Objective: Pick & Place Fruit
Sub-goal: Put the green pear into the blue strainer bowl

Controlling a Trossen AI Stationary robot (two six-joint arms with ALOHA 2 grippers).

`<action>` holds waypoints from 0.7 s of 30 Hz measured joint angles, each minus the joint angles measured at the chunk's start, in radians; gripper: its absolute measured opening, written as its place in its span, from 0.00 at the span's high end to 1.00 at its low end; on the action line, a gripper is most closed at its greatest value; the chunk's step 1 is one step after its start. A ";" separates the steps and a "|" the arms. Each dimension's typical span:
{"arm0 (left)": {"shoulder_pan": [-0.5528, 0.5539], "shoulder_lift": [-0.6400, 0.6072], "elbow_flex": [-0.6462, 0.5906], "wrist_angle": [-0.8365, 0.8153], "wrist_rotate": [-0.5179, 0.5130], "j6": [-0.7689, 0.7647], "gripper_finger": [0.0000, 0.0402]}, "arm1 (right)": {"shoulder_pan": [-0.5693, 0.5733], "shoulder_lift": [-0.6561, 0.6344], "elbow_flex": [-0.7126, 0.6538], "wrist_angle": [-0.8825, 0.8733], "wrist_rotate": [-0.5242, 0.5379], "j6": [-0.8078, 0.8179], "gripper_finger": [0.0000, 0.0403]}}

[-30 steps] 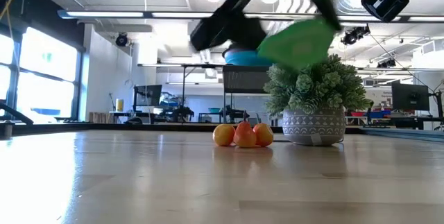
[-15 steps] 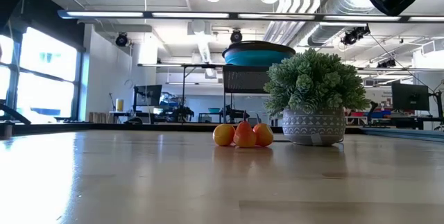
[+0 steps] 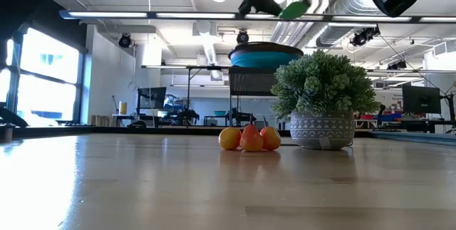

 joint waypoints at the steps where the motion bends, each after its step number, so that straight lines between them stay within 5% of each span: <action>1: 0.023 0.000 0.000 0.001 0.000 0.001 0.42 | 0.000 0.000 0.000 0.000 0.023 -0.001 0.99; 10: 0.187 0.000 0.000 0.004 -0.001 0.034 0.42 | 0.000 0.000 0.000 -0.003 0.138 -0.023 0.99; 21: 0.258 0.000 0.000 0.005 0.000 0.052 0.42 | 0.000 0.000 0.000 -0.028 0.206 -0.027 0.99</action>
